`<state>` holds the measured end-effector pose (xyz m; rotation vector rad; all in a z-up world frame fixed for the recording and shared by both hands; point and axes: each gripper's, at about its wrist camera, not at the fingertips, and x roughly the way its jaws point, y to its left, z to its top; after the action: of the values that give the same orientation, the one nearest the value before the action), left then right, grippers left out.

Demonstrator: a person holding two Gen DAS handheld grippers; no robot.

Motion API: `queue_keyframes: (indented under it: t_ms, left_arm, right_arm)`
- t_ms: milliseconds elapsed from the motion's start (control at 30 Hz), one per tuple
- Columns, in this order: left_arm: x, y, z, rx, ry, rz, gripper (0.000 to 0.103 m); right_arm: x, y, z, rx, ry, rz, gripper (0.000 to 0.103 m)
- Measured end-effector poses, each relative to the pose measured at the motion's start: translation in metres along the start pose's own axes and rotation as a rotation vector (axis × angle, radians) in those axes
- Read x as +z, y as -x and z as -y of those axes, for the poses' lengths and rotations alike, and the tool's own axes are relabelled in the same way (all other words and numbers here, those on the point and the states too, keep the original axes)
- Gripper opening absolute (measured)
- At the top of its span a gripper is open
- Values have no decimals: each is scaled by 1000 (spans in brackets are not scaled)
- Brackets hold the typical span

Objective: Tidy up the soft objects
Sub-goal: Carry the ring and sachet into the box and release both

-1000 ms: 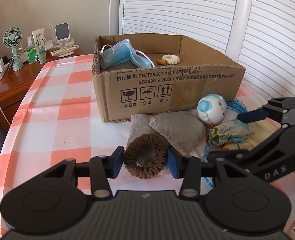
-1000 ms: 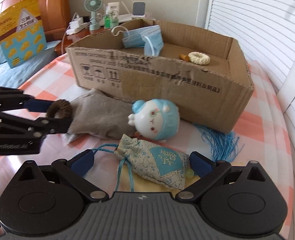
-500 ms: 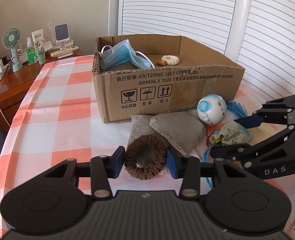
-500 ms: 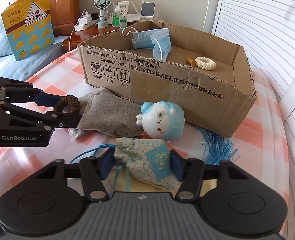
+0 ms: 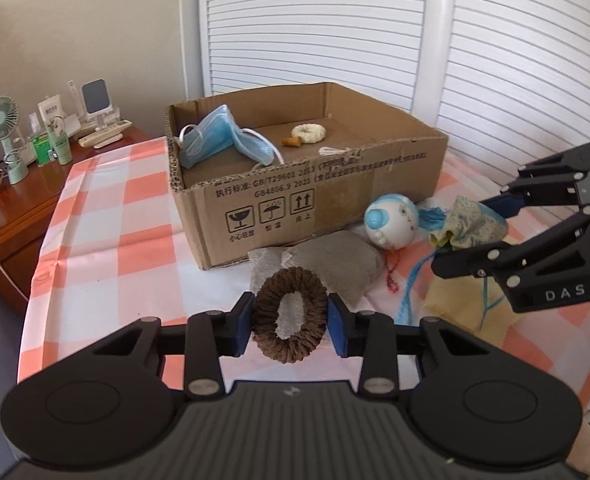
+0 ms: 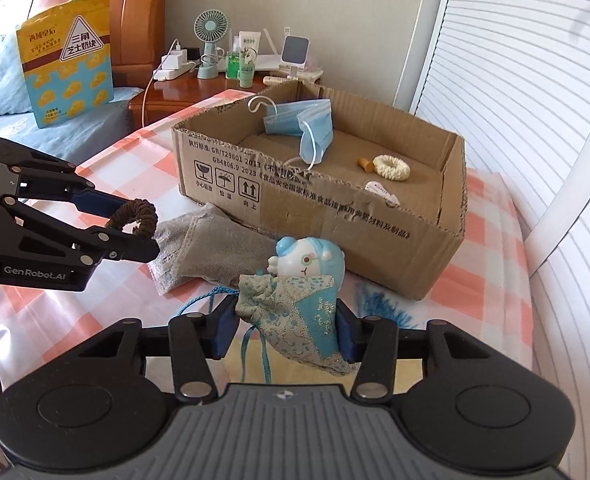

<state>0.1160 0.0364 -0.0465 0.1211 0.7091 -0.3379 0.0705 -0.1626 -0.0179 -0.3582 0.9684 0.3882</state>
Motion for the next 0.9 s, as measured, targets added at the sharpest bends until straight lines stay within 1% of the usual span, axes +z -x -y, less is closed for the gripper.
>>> queue_keyframes:
  t_ms: [100,267,433,567,633,733,800,900]
  left_arm:
    - [3,7,-2,-49,-6,-15,37]
    - [5,19,-5,-84,-37,-20,37]
    - [9,26,-8,-127,-62,-42,37]
    - [12,31,-8,-160,-79,-58,37]
    - [14,34,-9,-179,-77,-65,37]
    - [17,36,-8,-188,-88,-69,37]
    - [20,37,-9,-195,-93,-67,37]
    - [31,38,-12,-193,-82,-49,37]
  right_arm:
    - [1,10,0,-6,8,12,54]
    - [3,22,2,1,8,21,54]
    - [7,28,8,15,-2,11,54]
    - [12,38,13,-5,2,36,54]
    - [14,43,15,-2,1,44,54]
    - [17,47,18,-2,6,49,54]
    - [18,49,18,-19,15,51,54]
    - [20,53,19,-21,17,61,54]
